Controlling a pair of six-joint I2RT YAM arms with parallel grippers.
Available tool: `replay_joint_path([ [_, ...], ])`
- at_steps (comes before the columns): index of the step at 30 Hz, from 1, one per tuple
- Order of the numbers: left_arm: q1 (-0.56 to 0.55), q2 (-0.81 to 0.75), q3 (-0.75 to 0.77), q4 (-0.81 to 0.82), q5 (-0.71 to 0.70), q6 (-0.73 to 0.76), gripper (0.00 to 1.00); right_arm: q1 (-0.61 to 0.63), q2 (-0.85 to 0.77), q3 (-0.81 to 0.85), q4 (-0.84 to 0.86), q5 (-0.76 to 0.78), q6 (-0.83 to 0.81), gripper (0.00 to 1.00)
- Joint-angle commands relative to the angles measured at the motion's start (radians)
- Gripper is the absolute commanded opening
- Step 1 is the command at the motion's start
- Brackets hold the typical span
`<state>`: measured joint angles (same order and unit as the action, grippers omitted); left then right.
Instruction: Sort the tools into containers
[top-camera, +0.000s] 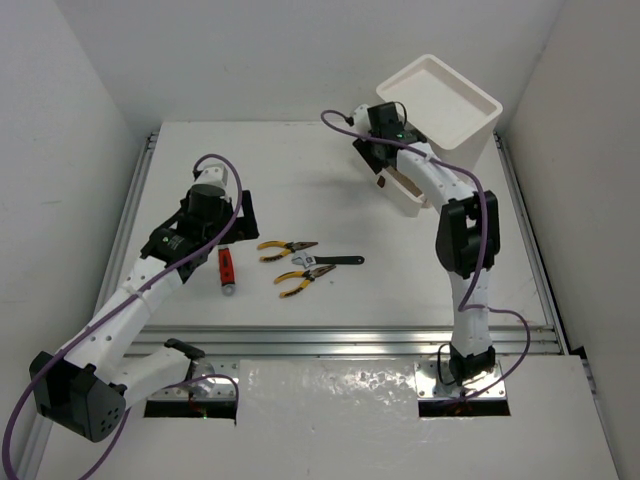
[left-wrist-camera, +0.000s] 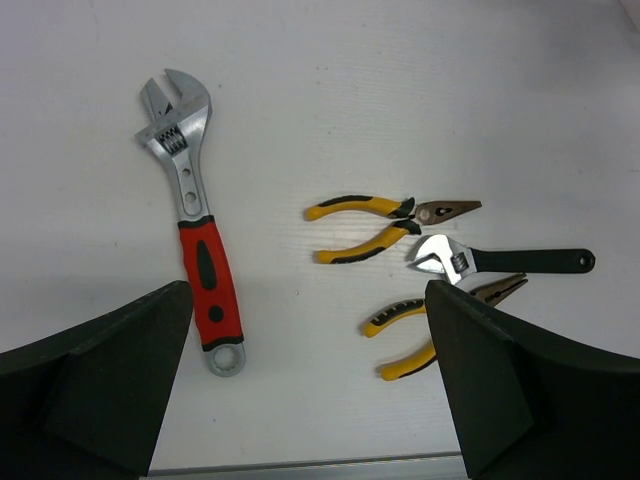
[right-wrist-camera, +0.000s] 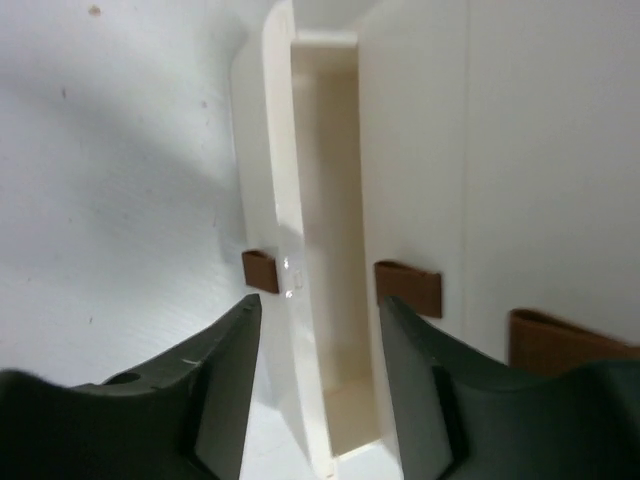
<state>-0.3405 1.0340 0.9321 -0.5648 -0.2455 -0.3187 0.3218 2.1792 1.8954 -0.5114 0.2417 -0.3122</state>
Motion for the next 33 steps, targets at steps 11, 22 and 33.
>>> replay_joint_path([
  [11, 0.011, -0.006, -0.001, 0.042, 0.023, 0.017, 1.00, -0.023, 0.140, 0.076, -0.033, -0.056, 0.027, 0.49],
  [22, 0.011, 0.003, 0.001, 0.042, 0.029, 0.018, 1.00, -0.038, 0.171, 0.145, -0.134, -0.277, 0.108, 0.07],
  [33, 0.011, -0.006, 0.001, 0.040, 0.032, 0.018, 1.00, 0.010, 0.093, 0.073, -0.118, -0.453, 0.236, 0.08],
])
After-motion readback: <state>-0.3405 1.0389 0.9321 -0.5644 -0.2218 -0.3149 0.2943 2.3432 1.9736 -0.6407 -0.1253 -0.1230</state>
